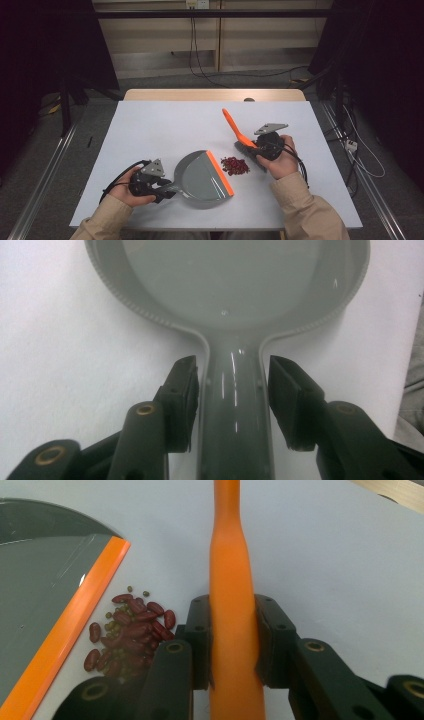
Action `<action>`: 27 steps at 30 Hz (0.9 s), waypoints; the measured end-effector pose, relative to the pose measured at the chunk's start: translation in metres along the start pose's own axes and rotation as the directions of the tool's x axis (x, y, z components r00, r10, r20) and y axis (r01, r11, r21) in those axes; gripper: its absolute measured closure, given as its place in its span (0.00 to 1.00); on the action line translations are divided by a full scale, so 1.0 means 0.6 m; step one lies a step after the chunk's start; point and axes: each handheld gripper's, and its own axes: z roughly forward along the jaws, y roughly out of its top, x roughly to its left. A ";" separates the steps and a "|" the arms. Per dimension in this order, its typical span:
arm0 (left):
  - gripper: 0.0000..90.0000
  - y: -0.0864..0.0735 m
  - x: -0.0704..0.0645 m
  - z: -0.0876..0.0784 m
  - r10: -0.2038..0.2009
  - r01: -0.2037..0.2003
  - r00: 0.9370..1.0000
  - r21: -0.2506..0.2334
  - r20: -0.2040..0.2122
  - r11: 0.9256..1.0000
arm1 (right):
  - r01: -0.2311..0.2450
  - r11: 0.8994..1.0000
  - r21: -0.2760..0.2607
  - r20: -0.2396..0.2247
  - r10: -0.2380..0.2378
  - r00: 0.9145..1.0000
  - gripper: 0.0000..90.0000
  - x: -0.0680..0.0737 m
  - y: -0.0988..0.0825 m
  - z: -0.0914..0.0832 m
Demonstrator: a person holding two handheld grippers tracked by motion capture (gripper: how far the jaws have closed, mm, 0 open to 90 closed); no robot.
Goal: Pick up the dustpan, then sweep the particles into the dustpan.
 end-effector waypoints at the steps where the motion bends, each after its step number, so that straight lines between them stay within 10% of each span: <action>1: 0.63 -0.002 0.001 -0.002 -0.005 0.005 1.000 -0.003 -0.009 1.000 | -0.003 1.000 0.000 -0.002 0.003 1.000 0.80 0.000 0.000 0.000; 27: 0.69 0.002 -0.003 -0.005 -0.027 0.027 1.000 0.007 -0.010 1.000 | 0.001 1.000 0.022 0.006 -0.001 1.000 0.80 0.009 0.003 -0.002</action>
